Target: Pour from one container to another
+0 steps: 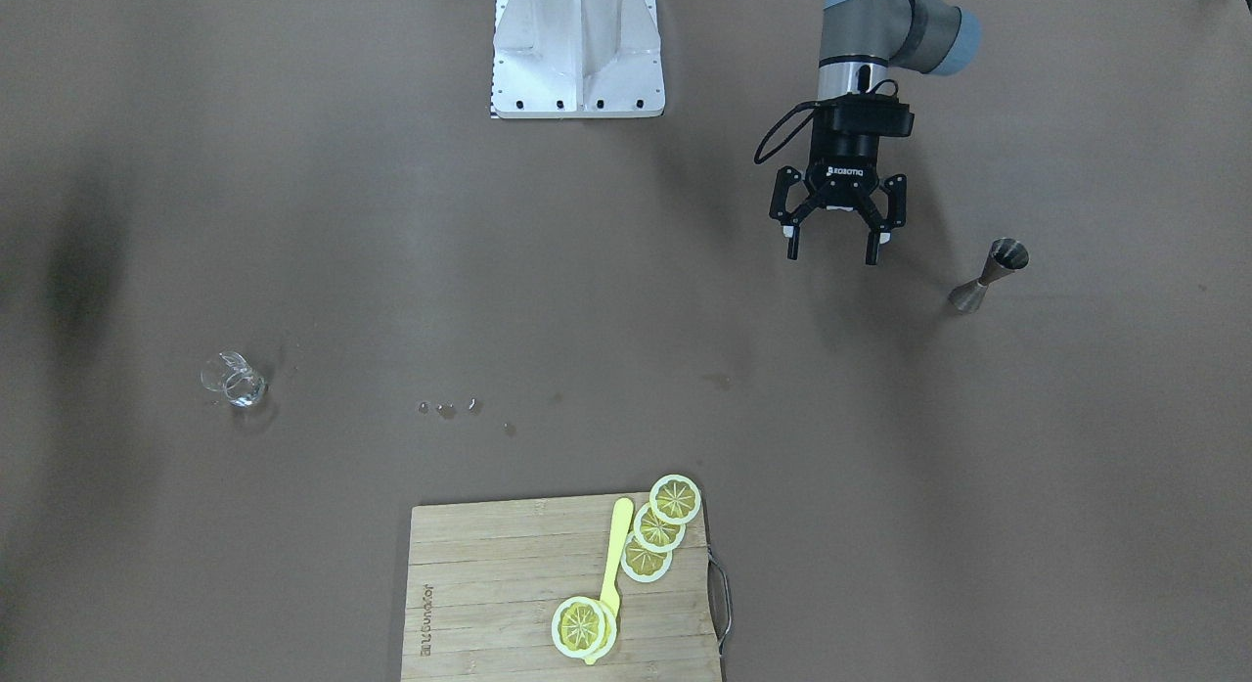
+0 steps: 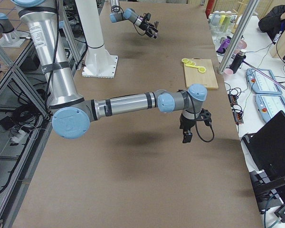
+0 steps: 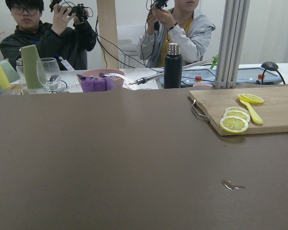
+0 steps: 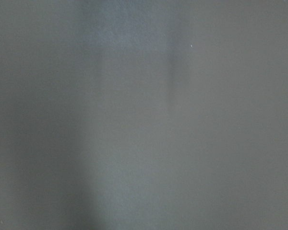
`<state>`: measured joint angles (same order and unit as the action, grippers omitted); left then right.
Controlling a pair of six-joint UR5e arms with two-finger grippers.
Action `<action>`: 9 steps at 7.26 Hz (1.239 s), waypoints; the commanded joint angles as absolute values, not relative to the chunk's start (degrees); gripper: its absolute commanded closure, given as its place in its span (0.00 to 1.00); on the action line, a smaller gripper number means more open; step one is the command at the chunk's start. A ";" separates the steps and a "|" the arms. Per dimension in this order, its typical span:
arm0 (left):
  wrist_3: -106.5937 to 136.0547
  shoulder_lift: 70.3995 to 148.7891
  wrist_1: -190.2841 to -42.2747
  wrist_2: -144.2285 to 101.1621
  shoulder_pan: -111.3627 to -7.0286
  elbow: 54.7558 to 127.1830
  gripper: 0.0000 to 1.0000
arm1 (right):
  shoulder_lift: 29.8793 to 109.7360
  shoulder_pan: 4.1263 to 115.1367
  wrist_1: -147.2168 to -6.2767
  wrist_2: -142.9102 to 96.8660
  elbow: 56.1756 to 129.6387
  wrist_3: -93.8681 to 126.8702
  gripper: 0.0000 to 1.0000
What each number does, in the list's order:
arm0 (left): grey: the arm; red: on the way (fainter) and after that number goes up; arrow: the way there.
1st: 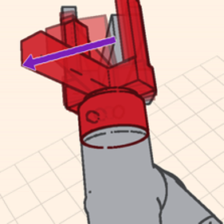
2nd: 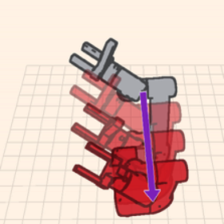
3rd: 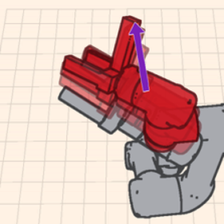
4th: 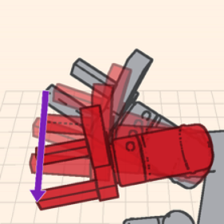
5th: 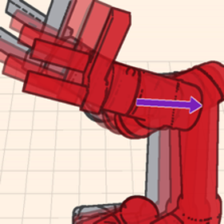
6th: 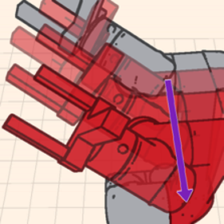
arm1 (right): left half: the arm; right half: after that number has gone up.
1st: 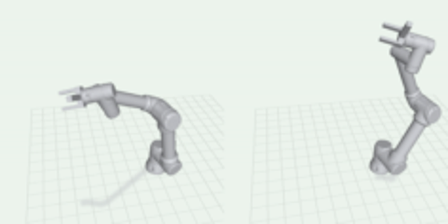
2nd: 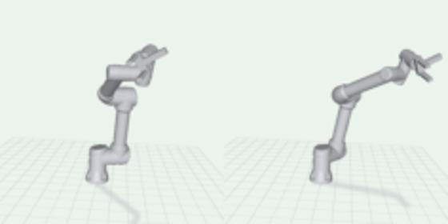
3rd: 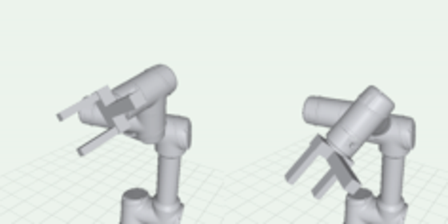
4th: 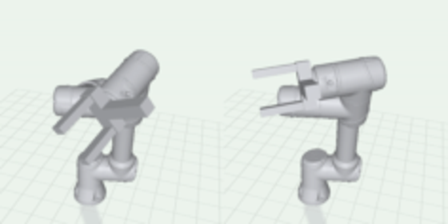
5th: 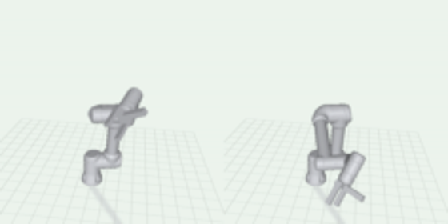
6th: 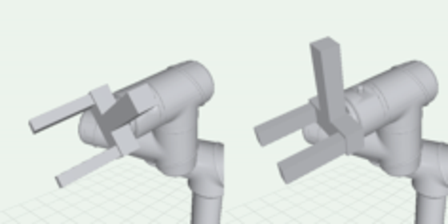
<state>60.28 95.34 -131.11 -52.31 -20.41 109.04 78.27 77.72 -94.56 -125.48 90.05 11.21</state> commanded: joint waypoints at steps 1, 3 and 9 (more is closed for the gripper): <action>54.42 97.99 -131.04 -65.78 -30.55 107.93 0.01 | 85.66 80.93 -98.34 -127.86 97.97 11.60 0.00; 48.03 100.45 -130.96 -80.86 -40.99 104.52 0.01 | 89.10 87.95 -98.35 -131.65 98.35 11.43 0.00; 38.41 97.83 -113.68 -119.93 -67.65 99.23 0.01 | 91.50 89.12 -95.71 -130.08 96.33 11.86 0.00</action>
